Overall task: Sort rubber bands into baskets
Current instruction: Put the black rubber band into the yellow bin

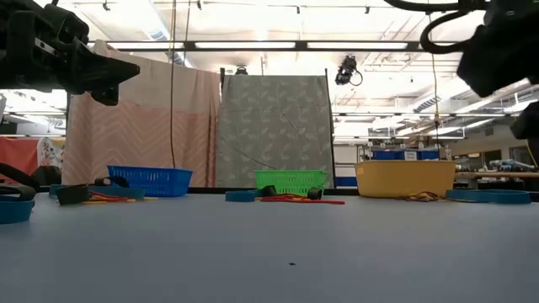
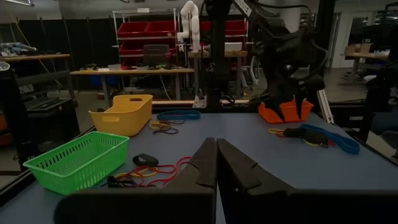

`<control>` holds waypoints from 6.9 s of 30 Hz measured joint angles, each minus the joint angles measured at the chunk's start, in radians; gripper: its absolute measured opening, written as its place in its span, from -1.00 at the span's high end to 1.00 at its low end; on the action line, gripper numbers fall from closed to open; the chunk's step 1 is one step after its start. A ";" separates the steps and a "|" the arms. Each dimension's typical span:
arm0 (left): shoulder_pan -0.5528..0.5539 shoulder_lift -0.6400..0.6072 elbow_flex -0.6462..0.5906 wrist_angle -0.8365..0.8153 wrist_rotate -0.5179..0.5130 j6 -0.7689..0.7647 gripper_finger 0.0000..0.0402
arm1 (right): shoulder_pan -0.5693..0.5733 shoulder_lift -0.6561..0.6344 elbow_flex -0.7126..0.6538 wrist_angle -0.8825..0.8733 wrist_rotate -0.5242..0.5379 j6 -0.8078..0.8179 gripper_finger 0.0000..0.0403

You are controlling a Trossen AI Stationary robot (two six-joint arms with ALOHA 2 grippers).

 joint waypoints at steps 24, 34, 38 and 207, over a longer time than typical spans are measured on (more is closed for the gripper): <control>0.000 0.000 0.000 0.000 0.000 0.000 0.96 | 0.027 0.066 0.001 0.003 0.178 -0.221 0.07; 0.000 0.000 0.000 0.000 0.000 0.000 0.96 | 0.034 0.066 0.001 0.003 0.203 -0.252 0.23; 0.000 0.000 0.000 0.000 0.000 0.000 0.96 | 0.052 0.066 0.001 0.005 0.203 -0.257 0.29; 0.000 0.000 0.000 0.000 0.000 0.000 0.96 | 0.113 0.229 0.194 0.024 0.219 1.131 0.20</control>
